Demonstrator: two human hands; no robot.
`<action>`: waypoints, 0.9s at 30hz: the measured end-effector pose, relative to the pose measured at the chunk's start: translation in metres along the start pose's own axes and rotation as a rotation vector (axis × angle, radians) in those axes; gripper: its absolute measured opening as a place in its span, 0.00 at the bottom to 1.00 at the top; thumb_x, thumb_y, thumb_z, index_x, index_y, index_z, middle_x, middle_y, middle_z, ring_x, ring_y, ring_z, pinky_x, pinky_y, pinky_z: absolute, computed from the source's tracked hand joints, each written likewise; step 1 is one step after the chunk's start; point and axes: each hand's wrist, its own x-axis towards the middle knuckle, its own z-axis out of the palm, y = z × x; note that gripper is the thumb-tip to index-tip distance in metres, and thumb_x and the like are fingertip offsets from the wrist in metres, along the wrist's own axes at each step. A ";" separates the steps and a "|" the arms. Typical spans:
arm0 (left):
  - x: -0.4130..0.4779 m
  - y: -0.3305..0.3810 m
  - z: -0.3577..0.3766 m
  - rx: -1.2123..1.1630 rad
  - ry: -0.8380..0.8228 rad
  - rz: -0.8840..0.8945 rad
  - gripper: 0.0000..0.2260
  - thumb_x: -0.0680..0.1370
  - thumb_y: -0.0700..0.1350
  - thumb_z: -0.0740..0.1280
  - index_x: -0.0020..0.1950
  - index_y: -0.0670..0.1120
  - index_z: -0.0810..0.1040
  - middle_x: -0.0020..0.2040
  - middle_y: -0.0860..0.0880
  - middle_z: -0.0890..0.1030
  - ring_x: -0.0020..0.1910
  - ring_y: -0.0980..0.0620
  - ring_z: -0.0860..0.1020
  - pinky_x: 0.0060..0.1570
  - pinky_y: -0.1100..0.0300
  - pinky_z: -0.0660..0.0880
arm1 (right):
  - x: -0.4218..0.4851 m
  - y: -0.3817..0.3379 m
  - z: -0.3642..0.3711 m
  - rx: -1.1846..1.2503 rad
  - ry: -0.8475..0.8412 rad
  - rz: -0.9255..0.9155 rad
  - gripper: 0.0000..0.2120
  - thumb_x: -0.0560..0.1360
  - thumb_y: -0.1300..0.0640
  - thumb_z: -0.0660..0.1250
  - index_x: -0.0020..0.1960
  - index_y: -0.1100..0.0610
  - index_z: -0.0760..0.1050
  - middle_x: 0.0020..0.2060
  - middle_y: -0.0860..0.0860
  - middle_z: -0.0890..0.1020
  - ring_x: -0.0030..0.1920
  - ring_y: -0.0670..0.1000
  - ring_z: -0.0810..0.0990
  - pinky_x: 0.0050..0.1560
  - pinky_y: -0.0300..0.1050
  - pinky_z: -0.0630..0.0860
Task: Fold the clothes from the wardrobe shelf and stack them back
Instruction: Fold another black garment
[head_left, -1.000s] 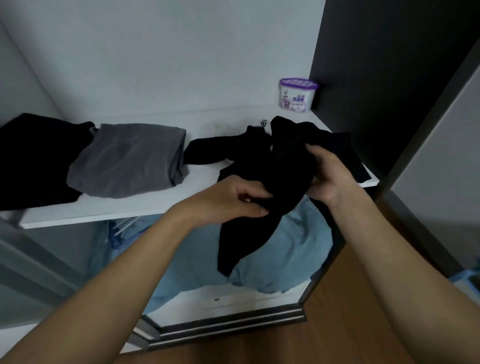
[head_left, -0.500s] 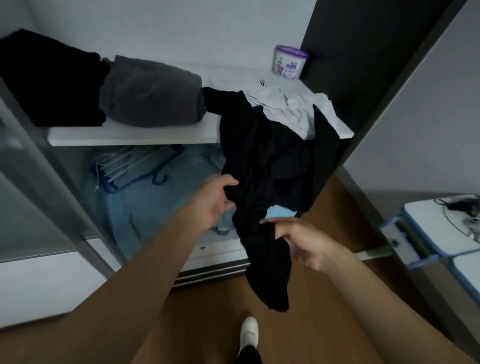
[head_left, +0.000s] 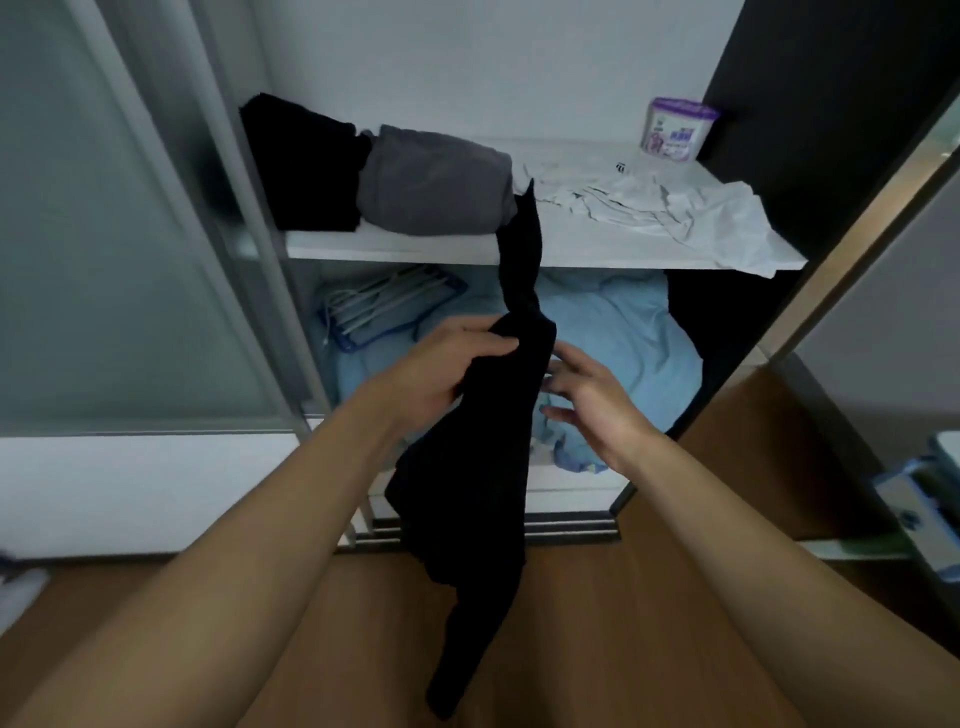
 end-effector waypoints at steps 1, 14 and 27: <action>-0.005 0.008 -0.001 0.024 0.017 0.017 0.11 0.80 0.35 0.64 0.53 0.44 0.85 0.49 0.44 0.86 0.48 0.49 0.84 0.48 0.62 0.80 | -0.002 0.004 0.001 -0.054 -0.026 -0.064 0.28 0.75 0.72 0.59 0.68 0.47 0.74 0.54 0.43 0.84 0.55 0.46 0.80 0.52 0.41 0.72; -0.059 0.038 0.009 0.271 -0.074 0.001 0.10 0.73 0.37 0.67 0.40 0.49 0.87 0.36 0.50 0.85 0.34 0.55 0.83 0.33 0.67 0.76 | -0.024 -0.010 0.017 -0.698 -0.260 -0.683 0.40 0.70 0.62 0.78 0.75 0.53 0.60 0.75 0.52 0.57 0.77 0.54 0.58 0.77 0.45 0.54; -0.047 -0.017 -0.018 0.675 0.460 0.071 0.20 0.76 0.39 0.68 0.66 0.54 0.75 0.64 0.54 0.75 0.63 0.57 0.75 0.63 0.65 0.72 | -0.046 0.002 0.016 -0.348 -0.252 0.024 0.16 0.78 0.44 0.68 0.52 0.57 0.81 0.48 0.55 0.86 0.49 0.53 0.85 0.56 0.47 0.81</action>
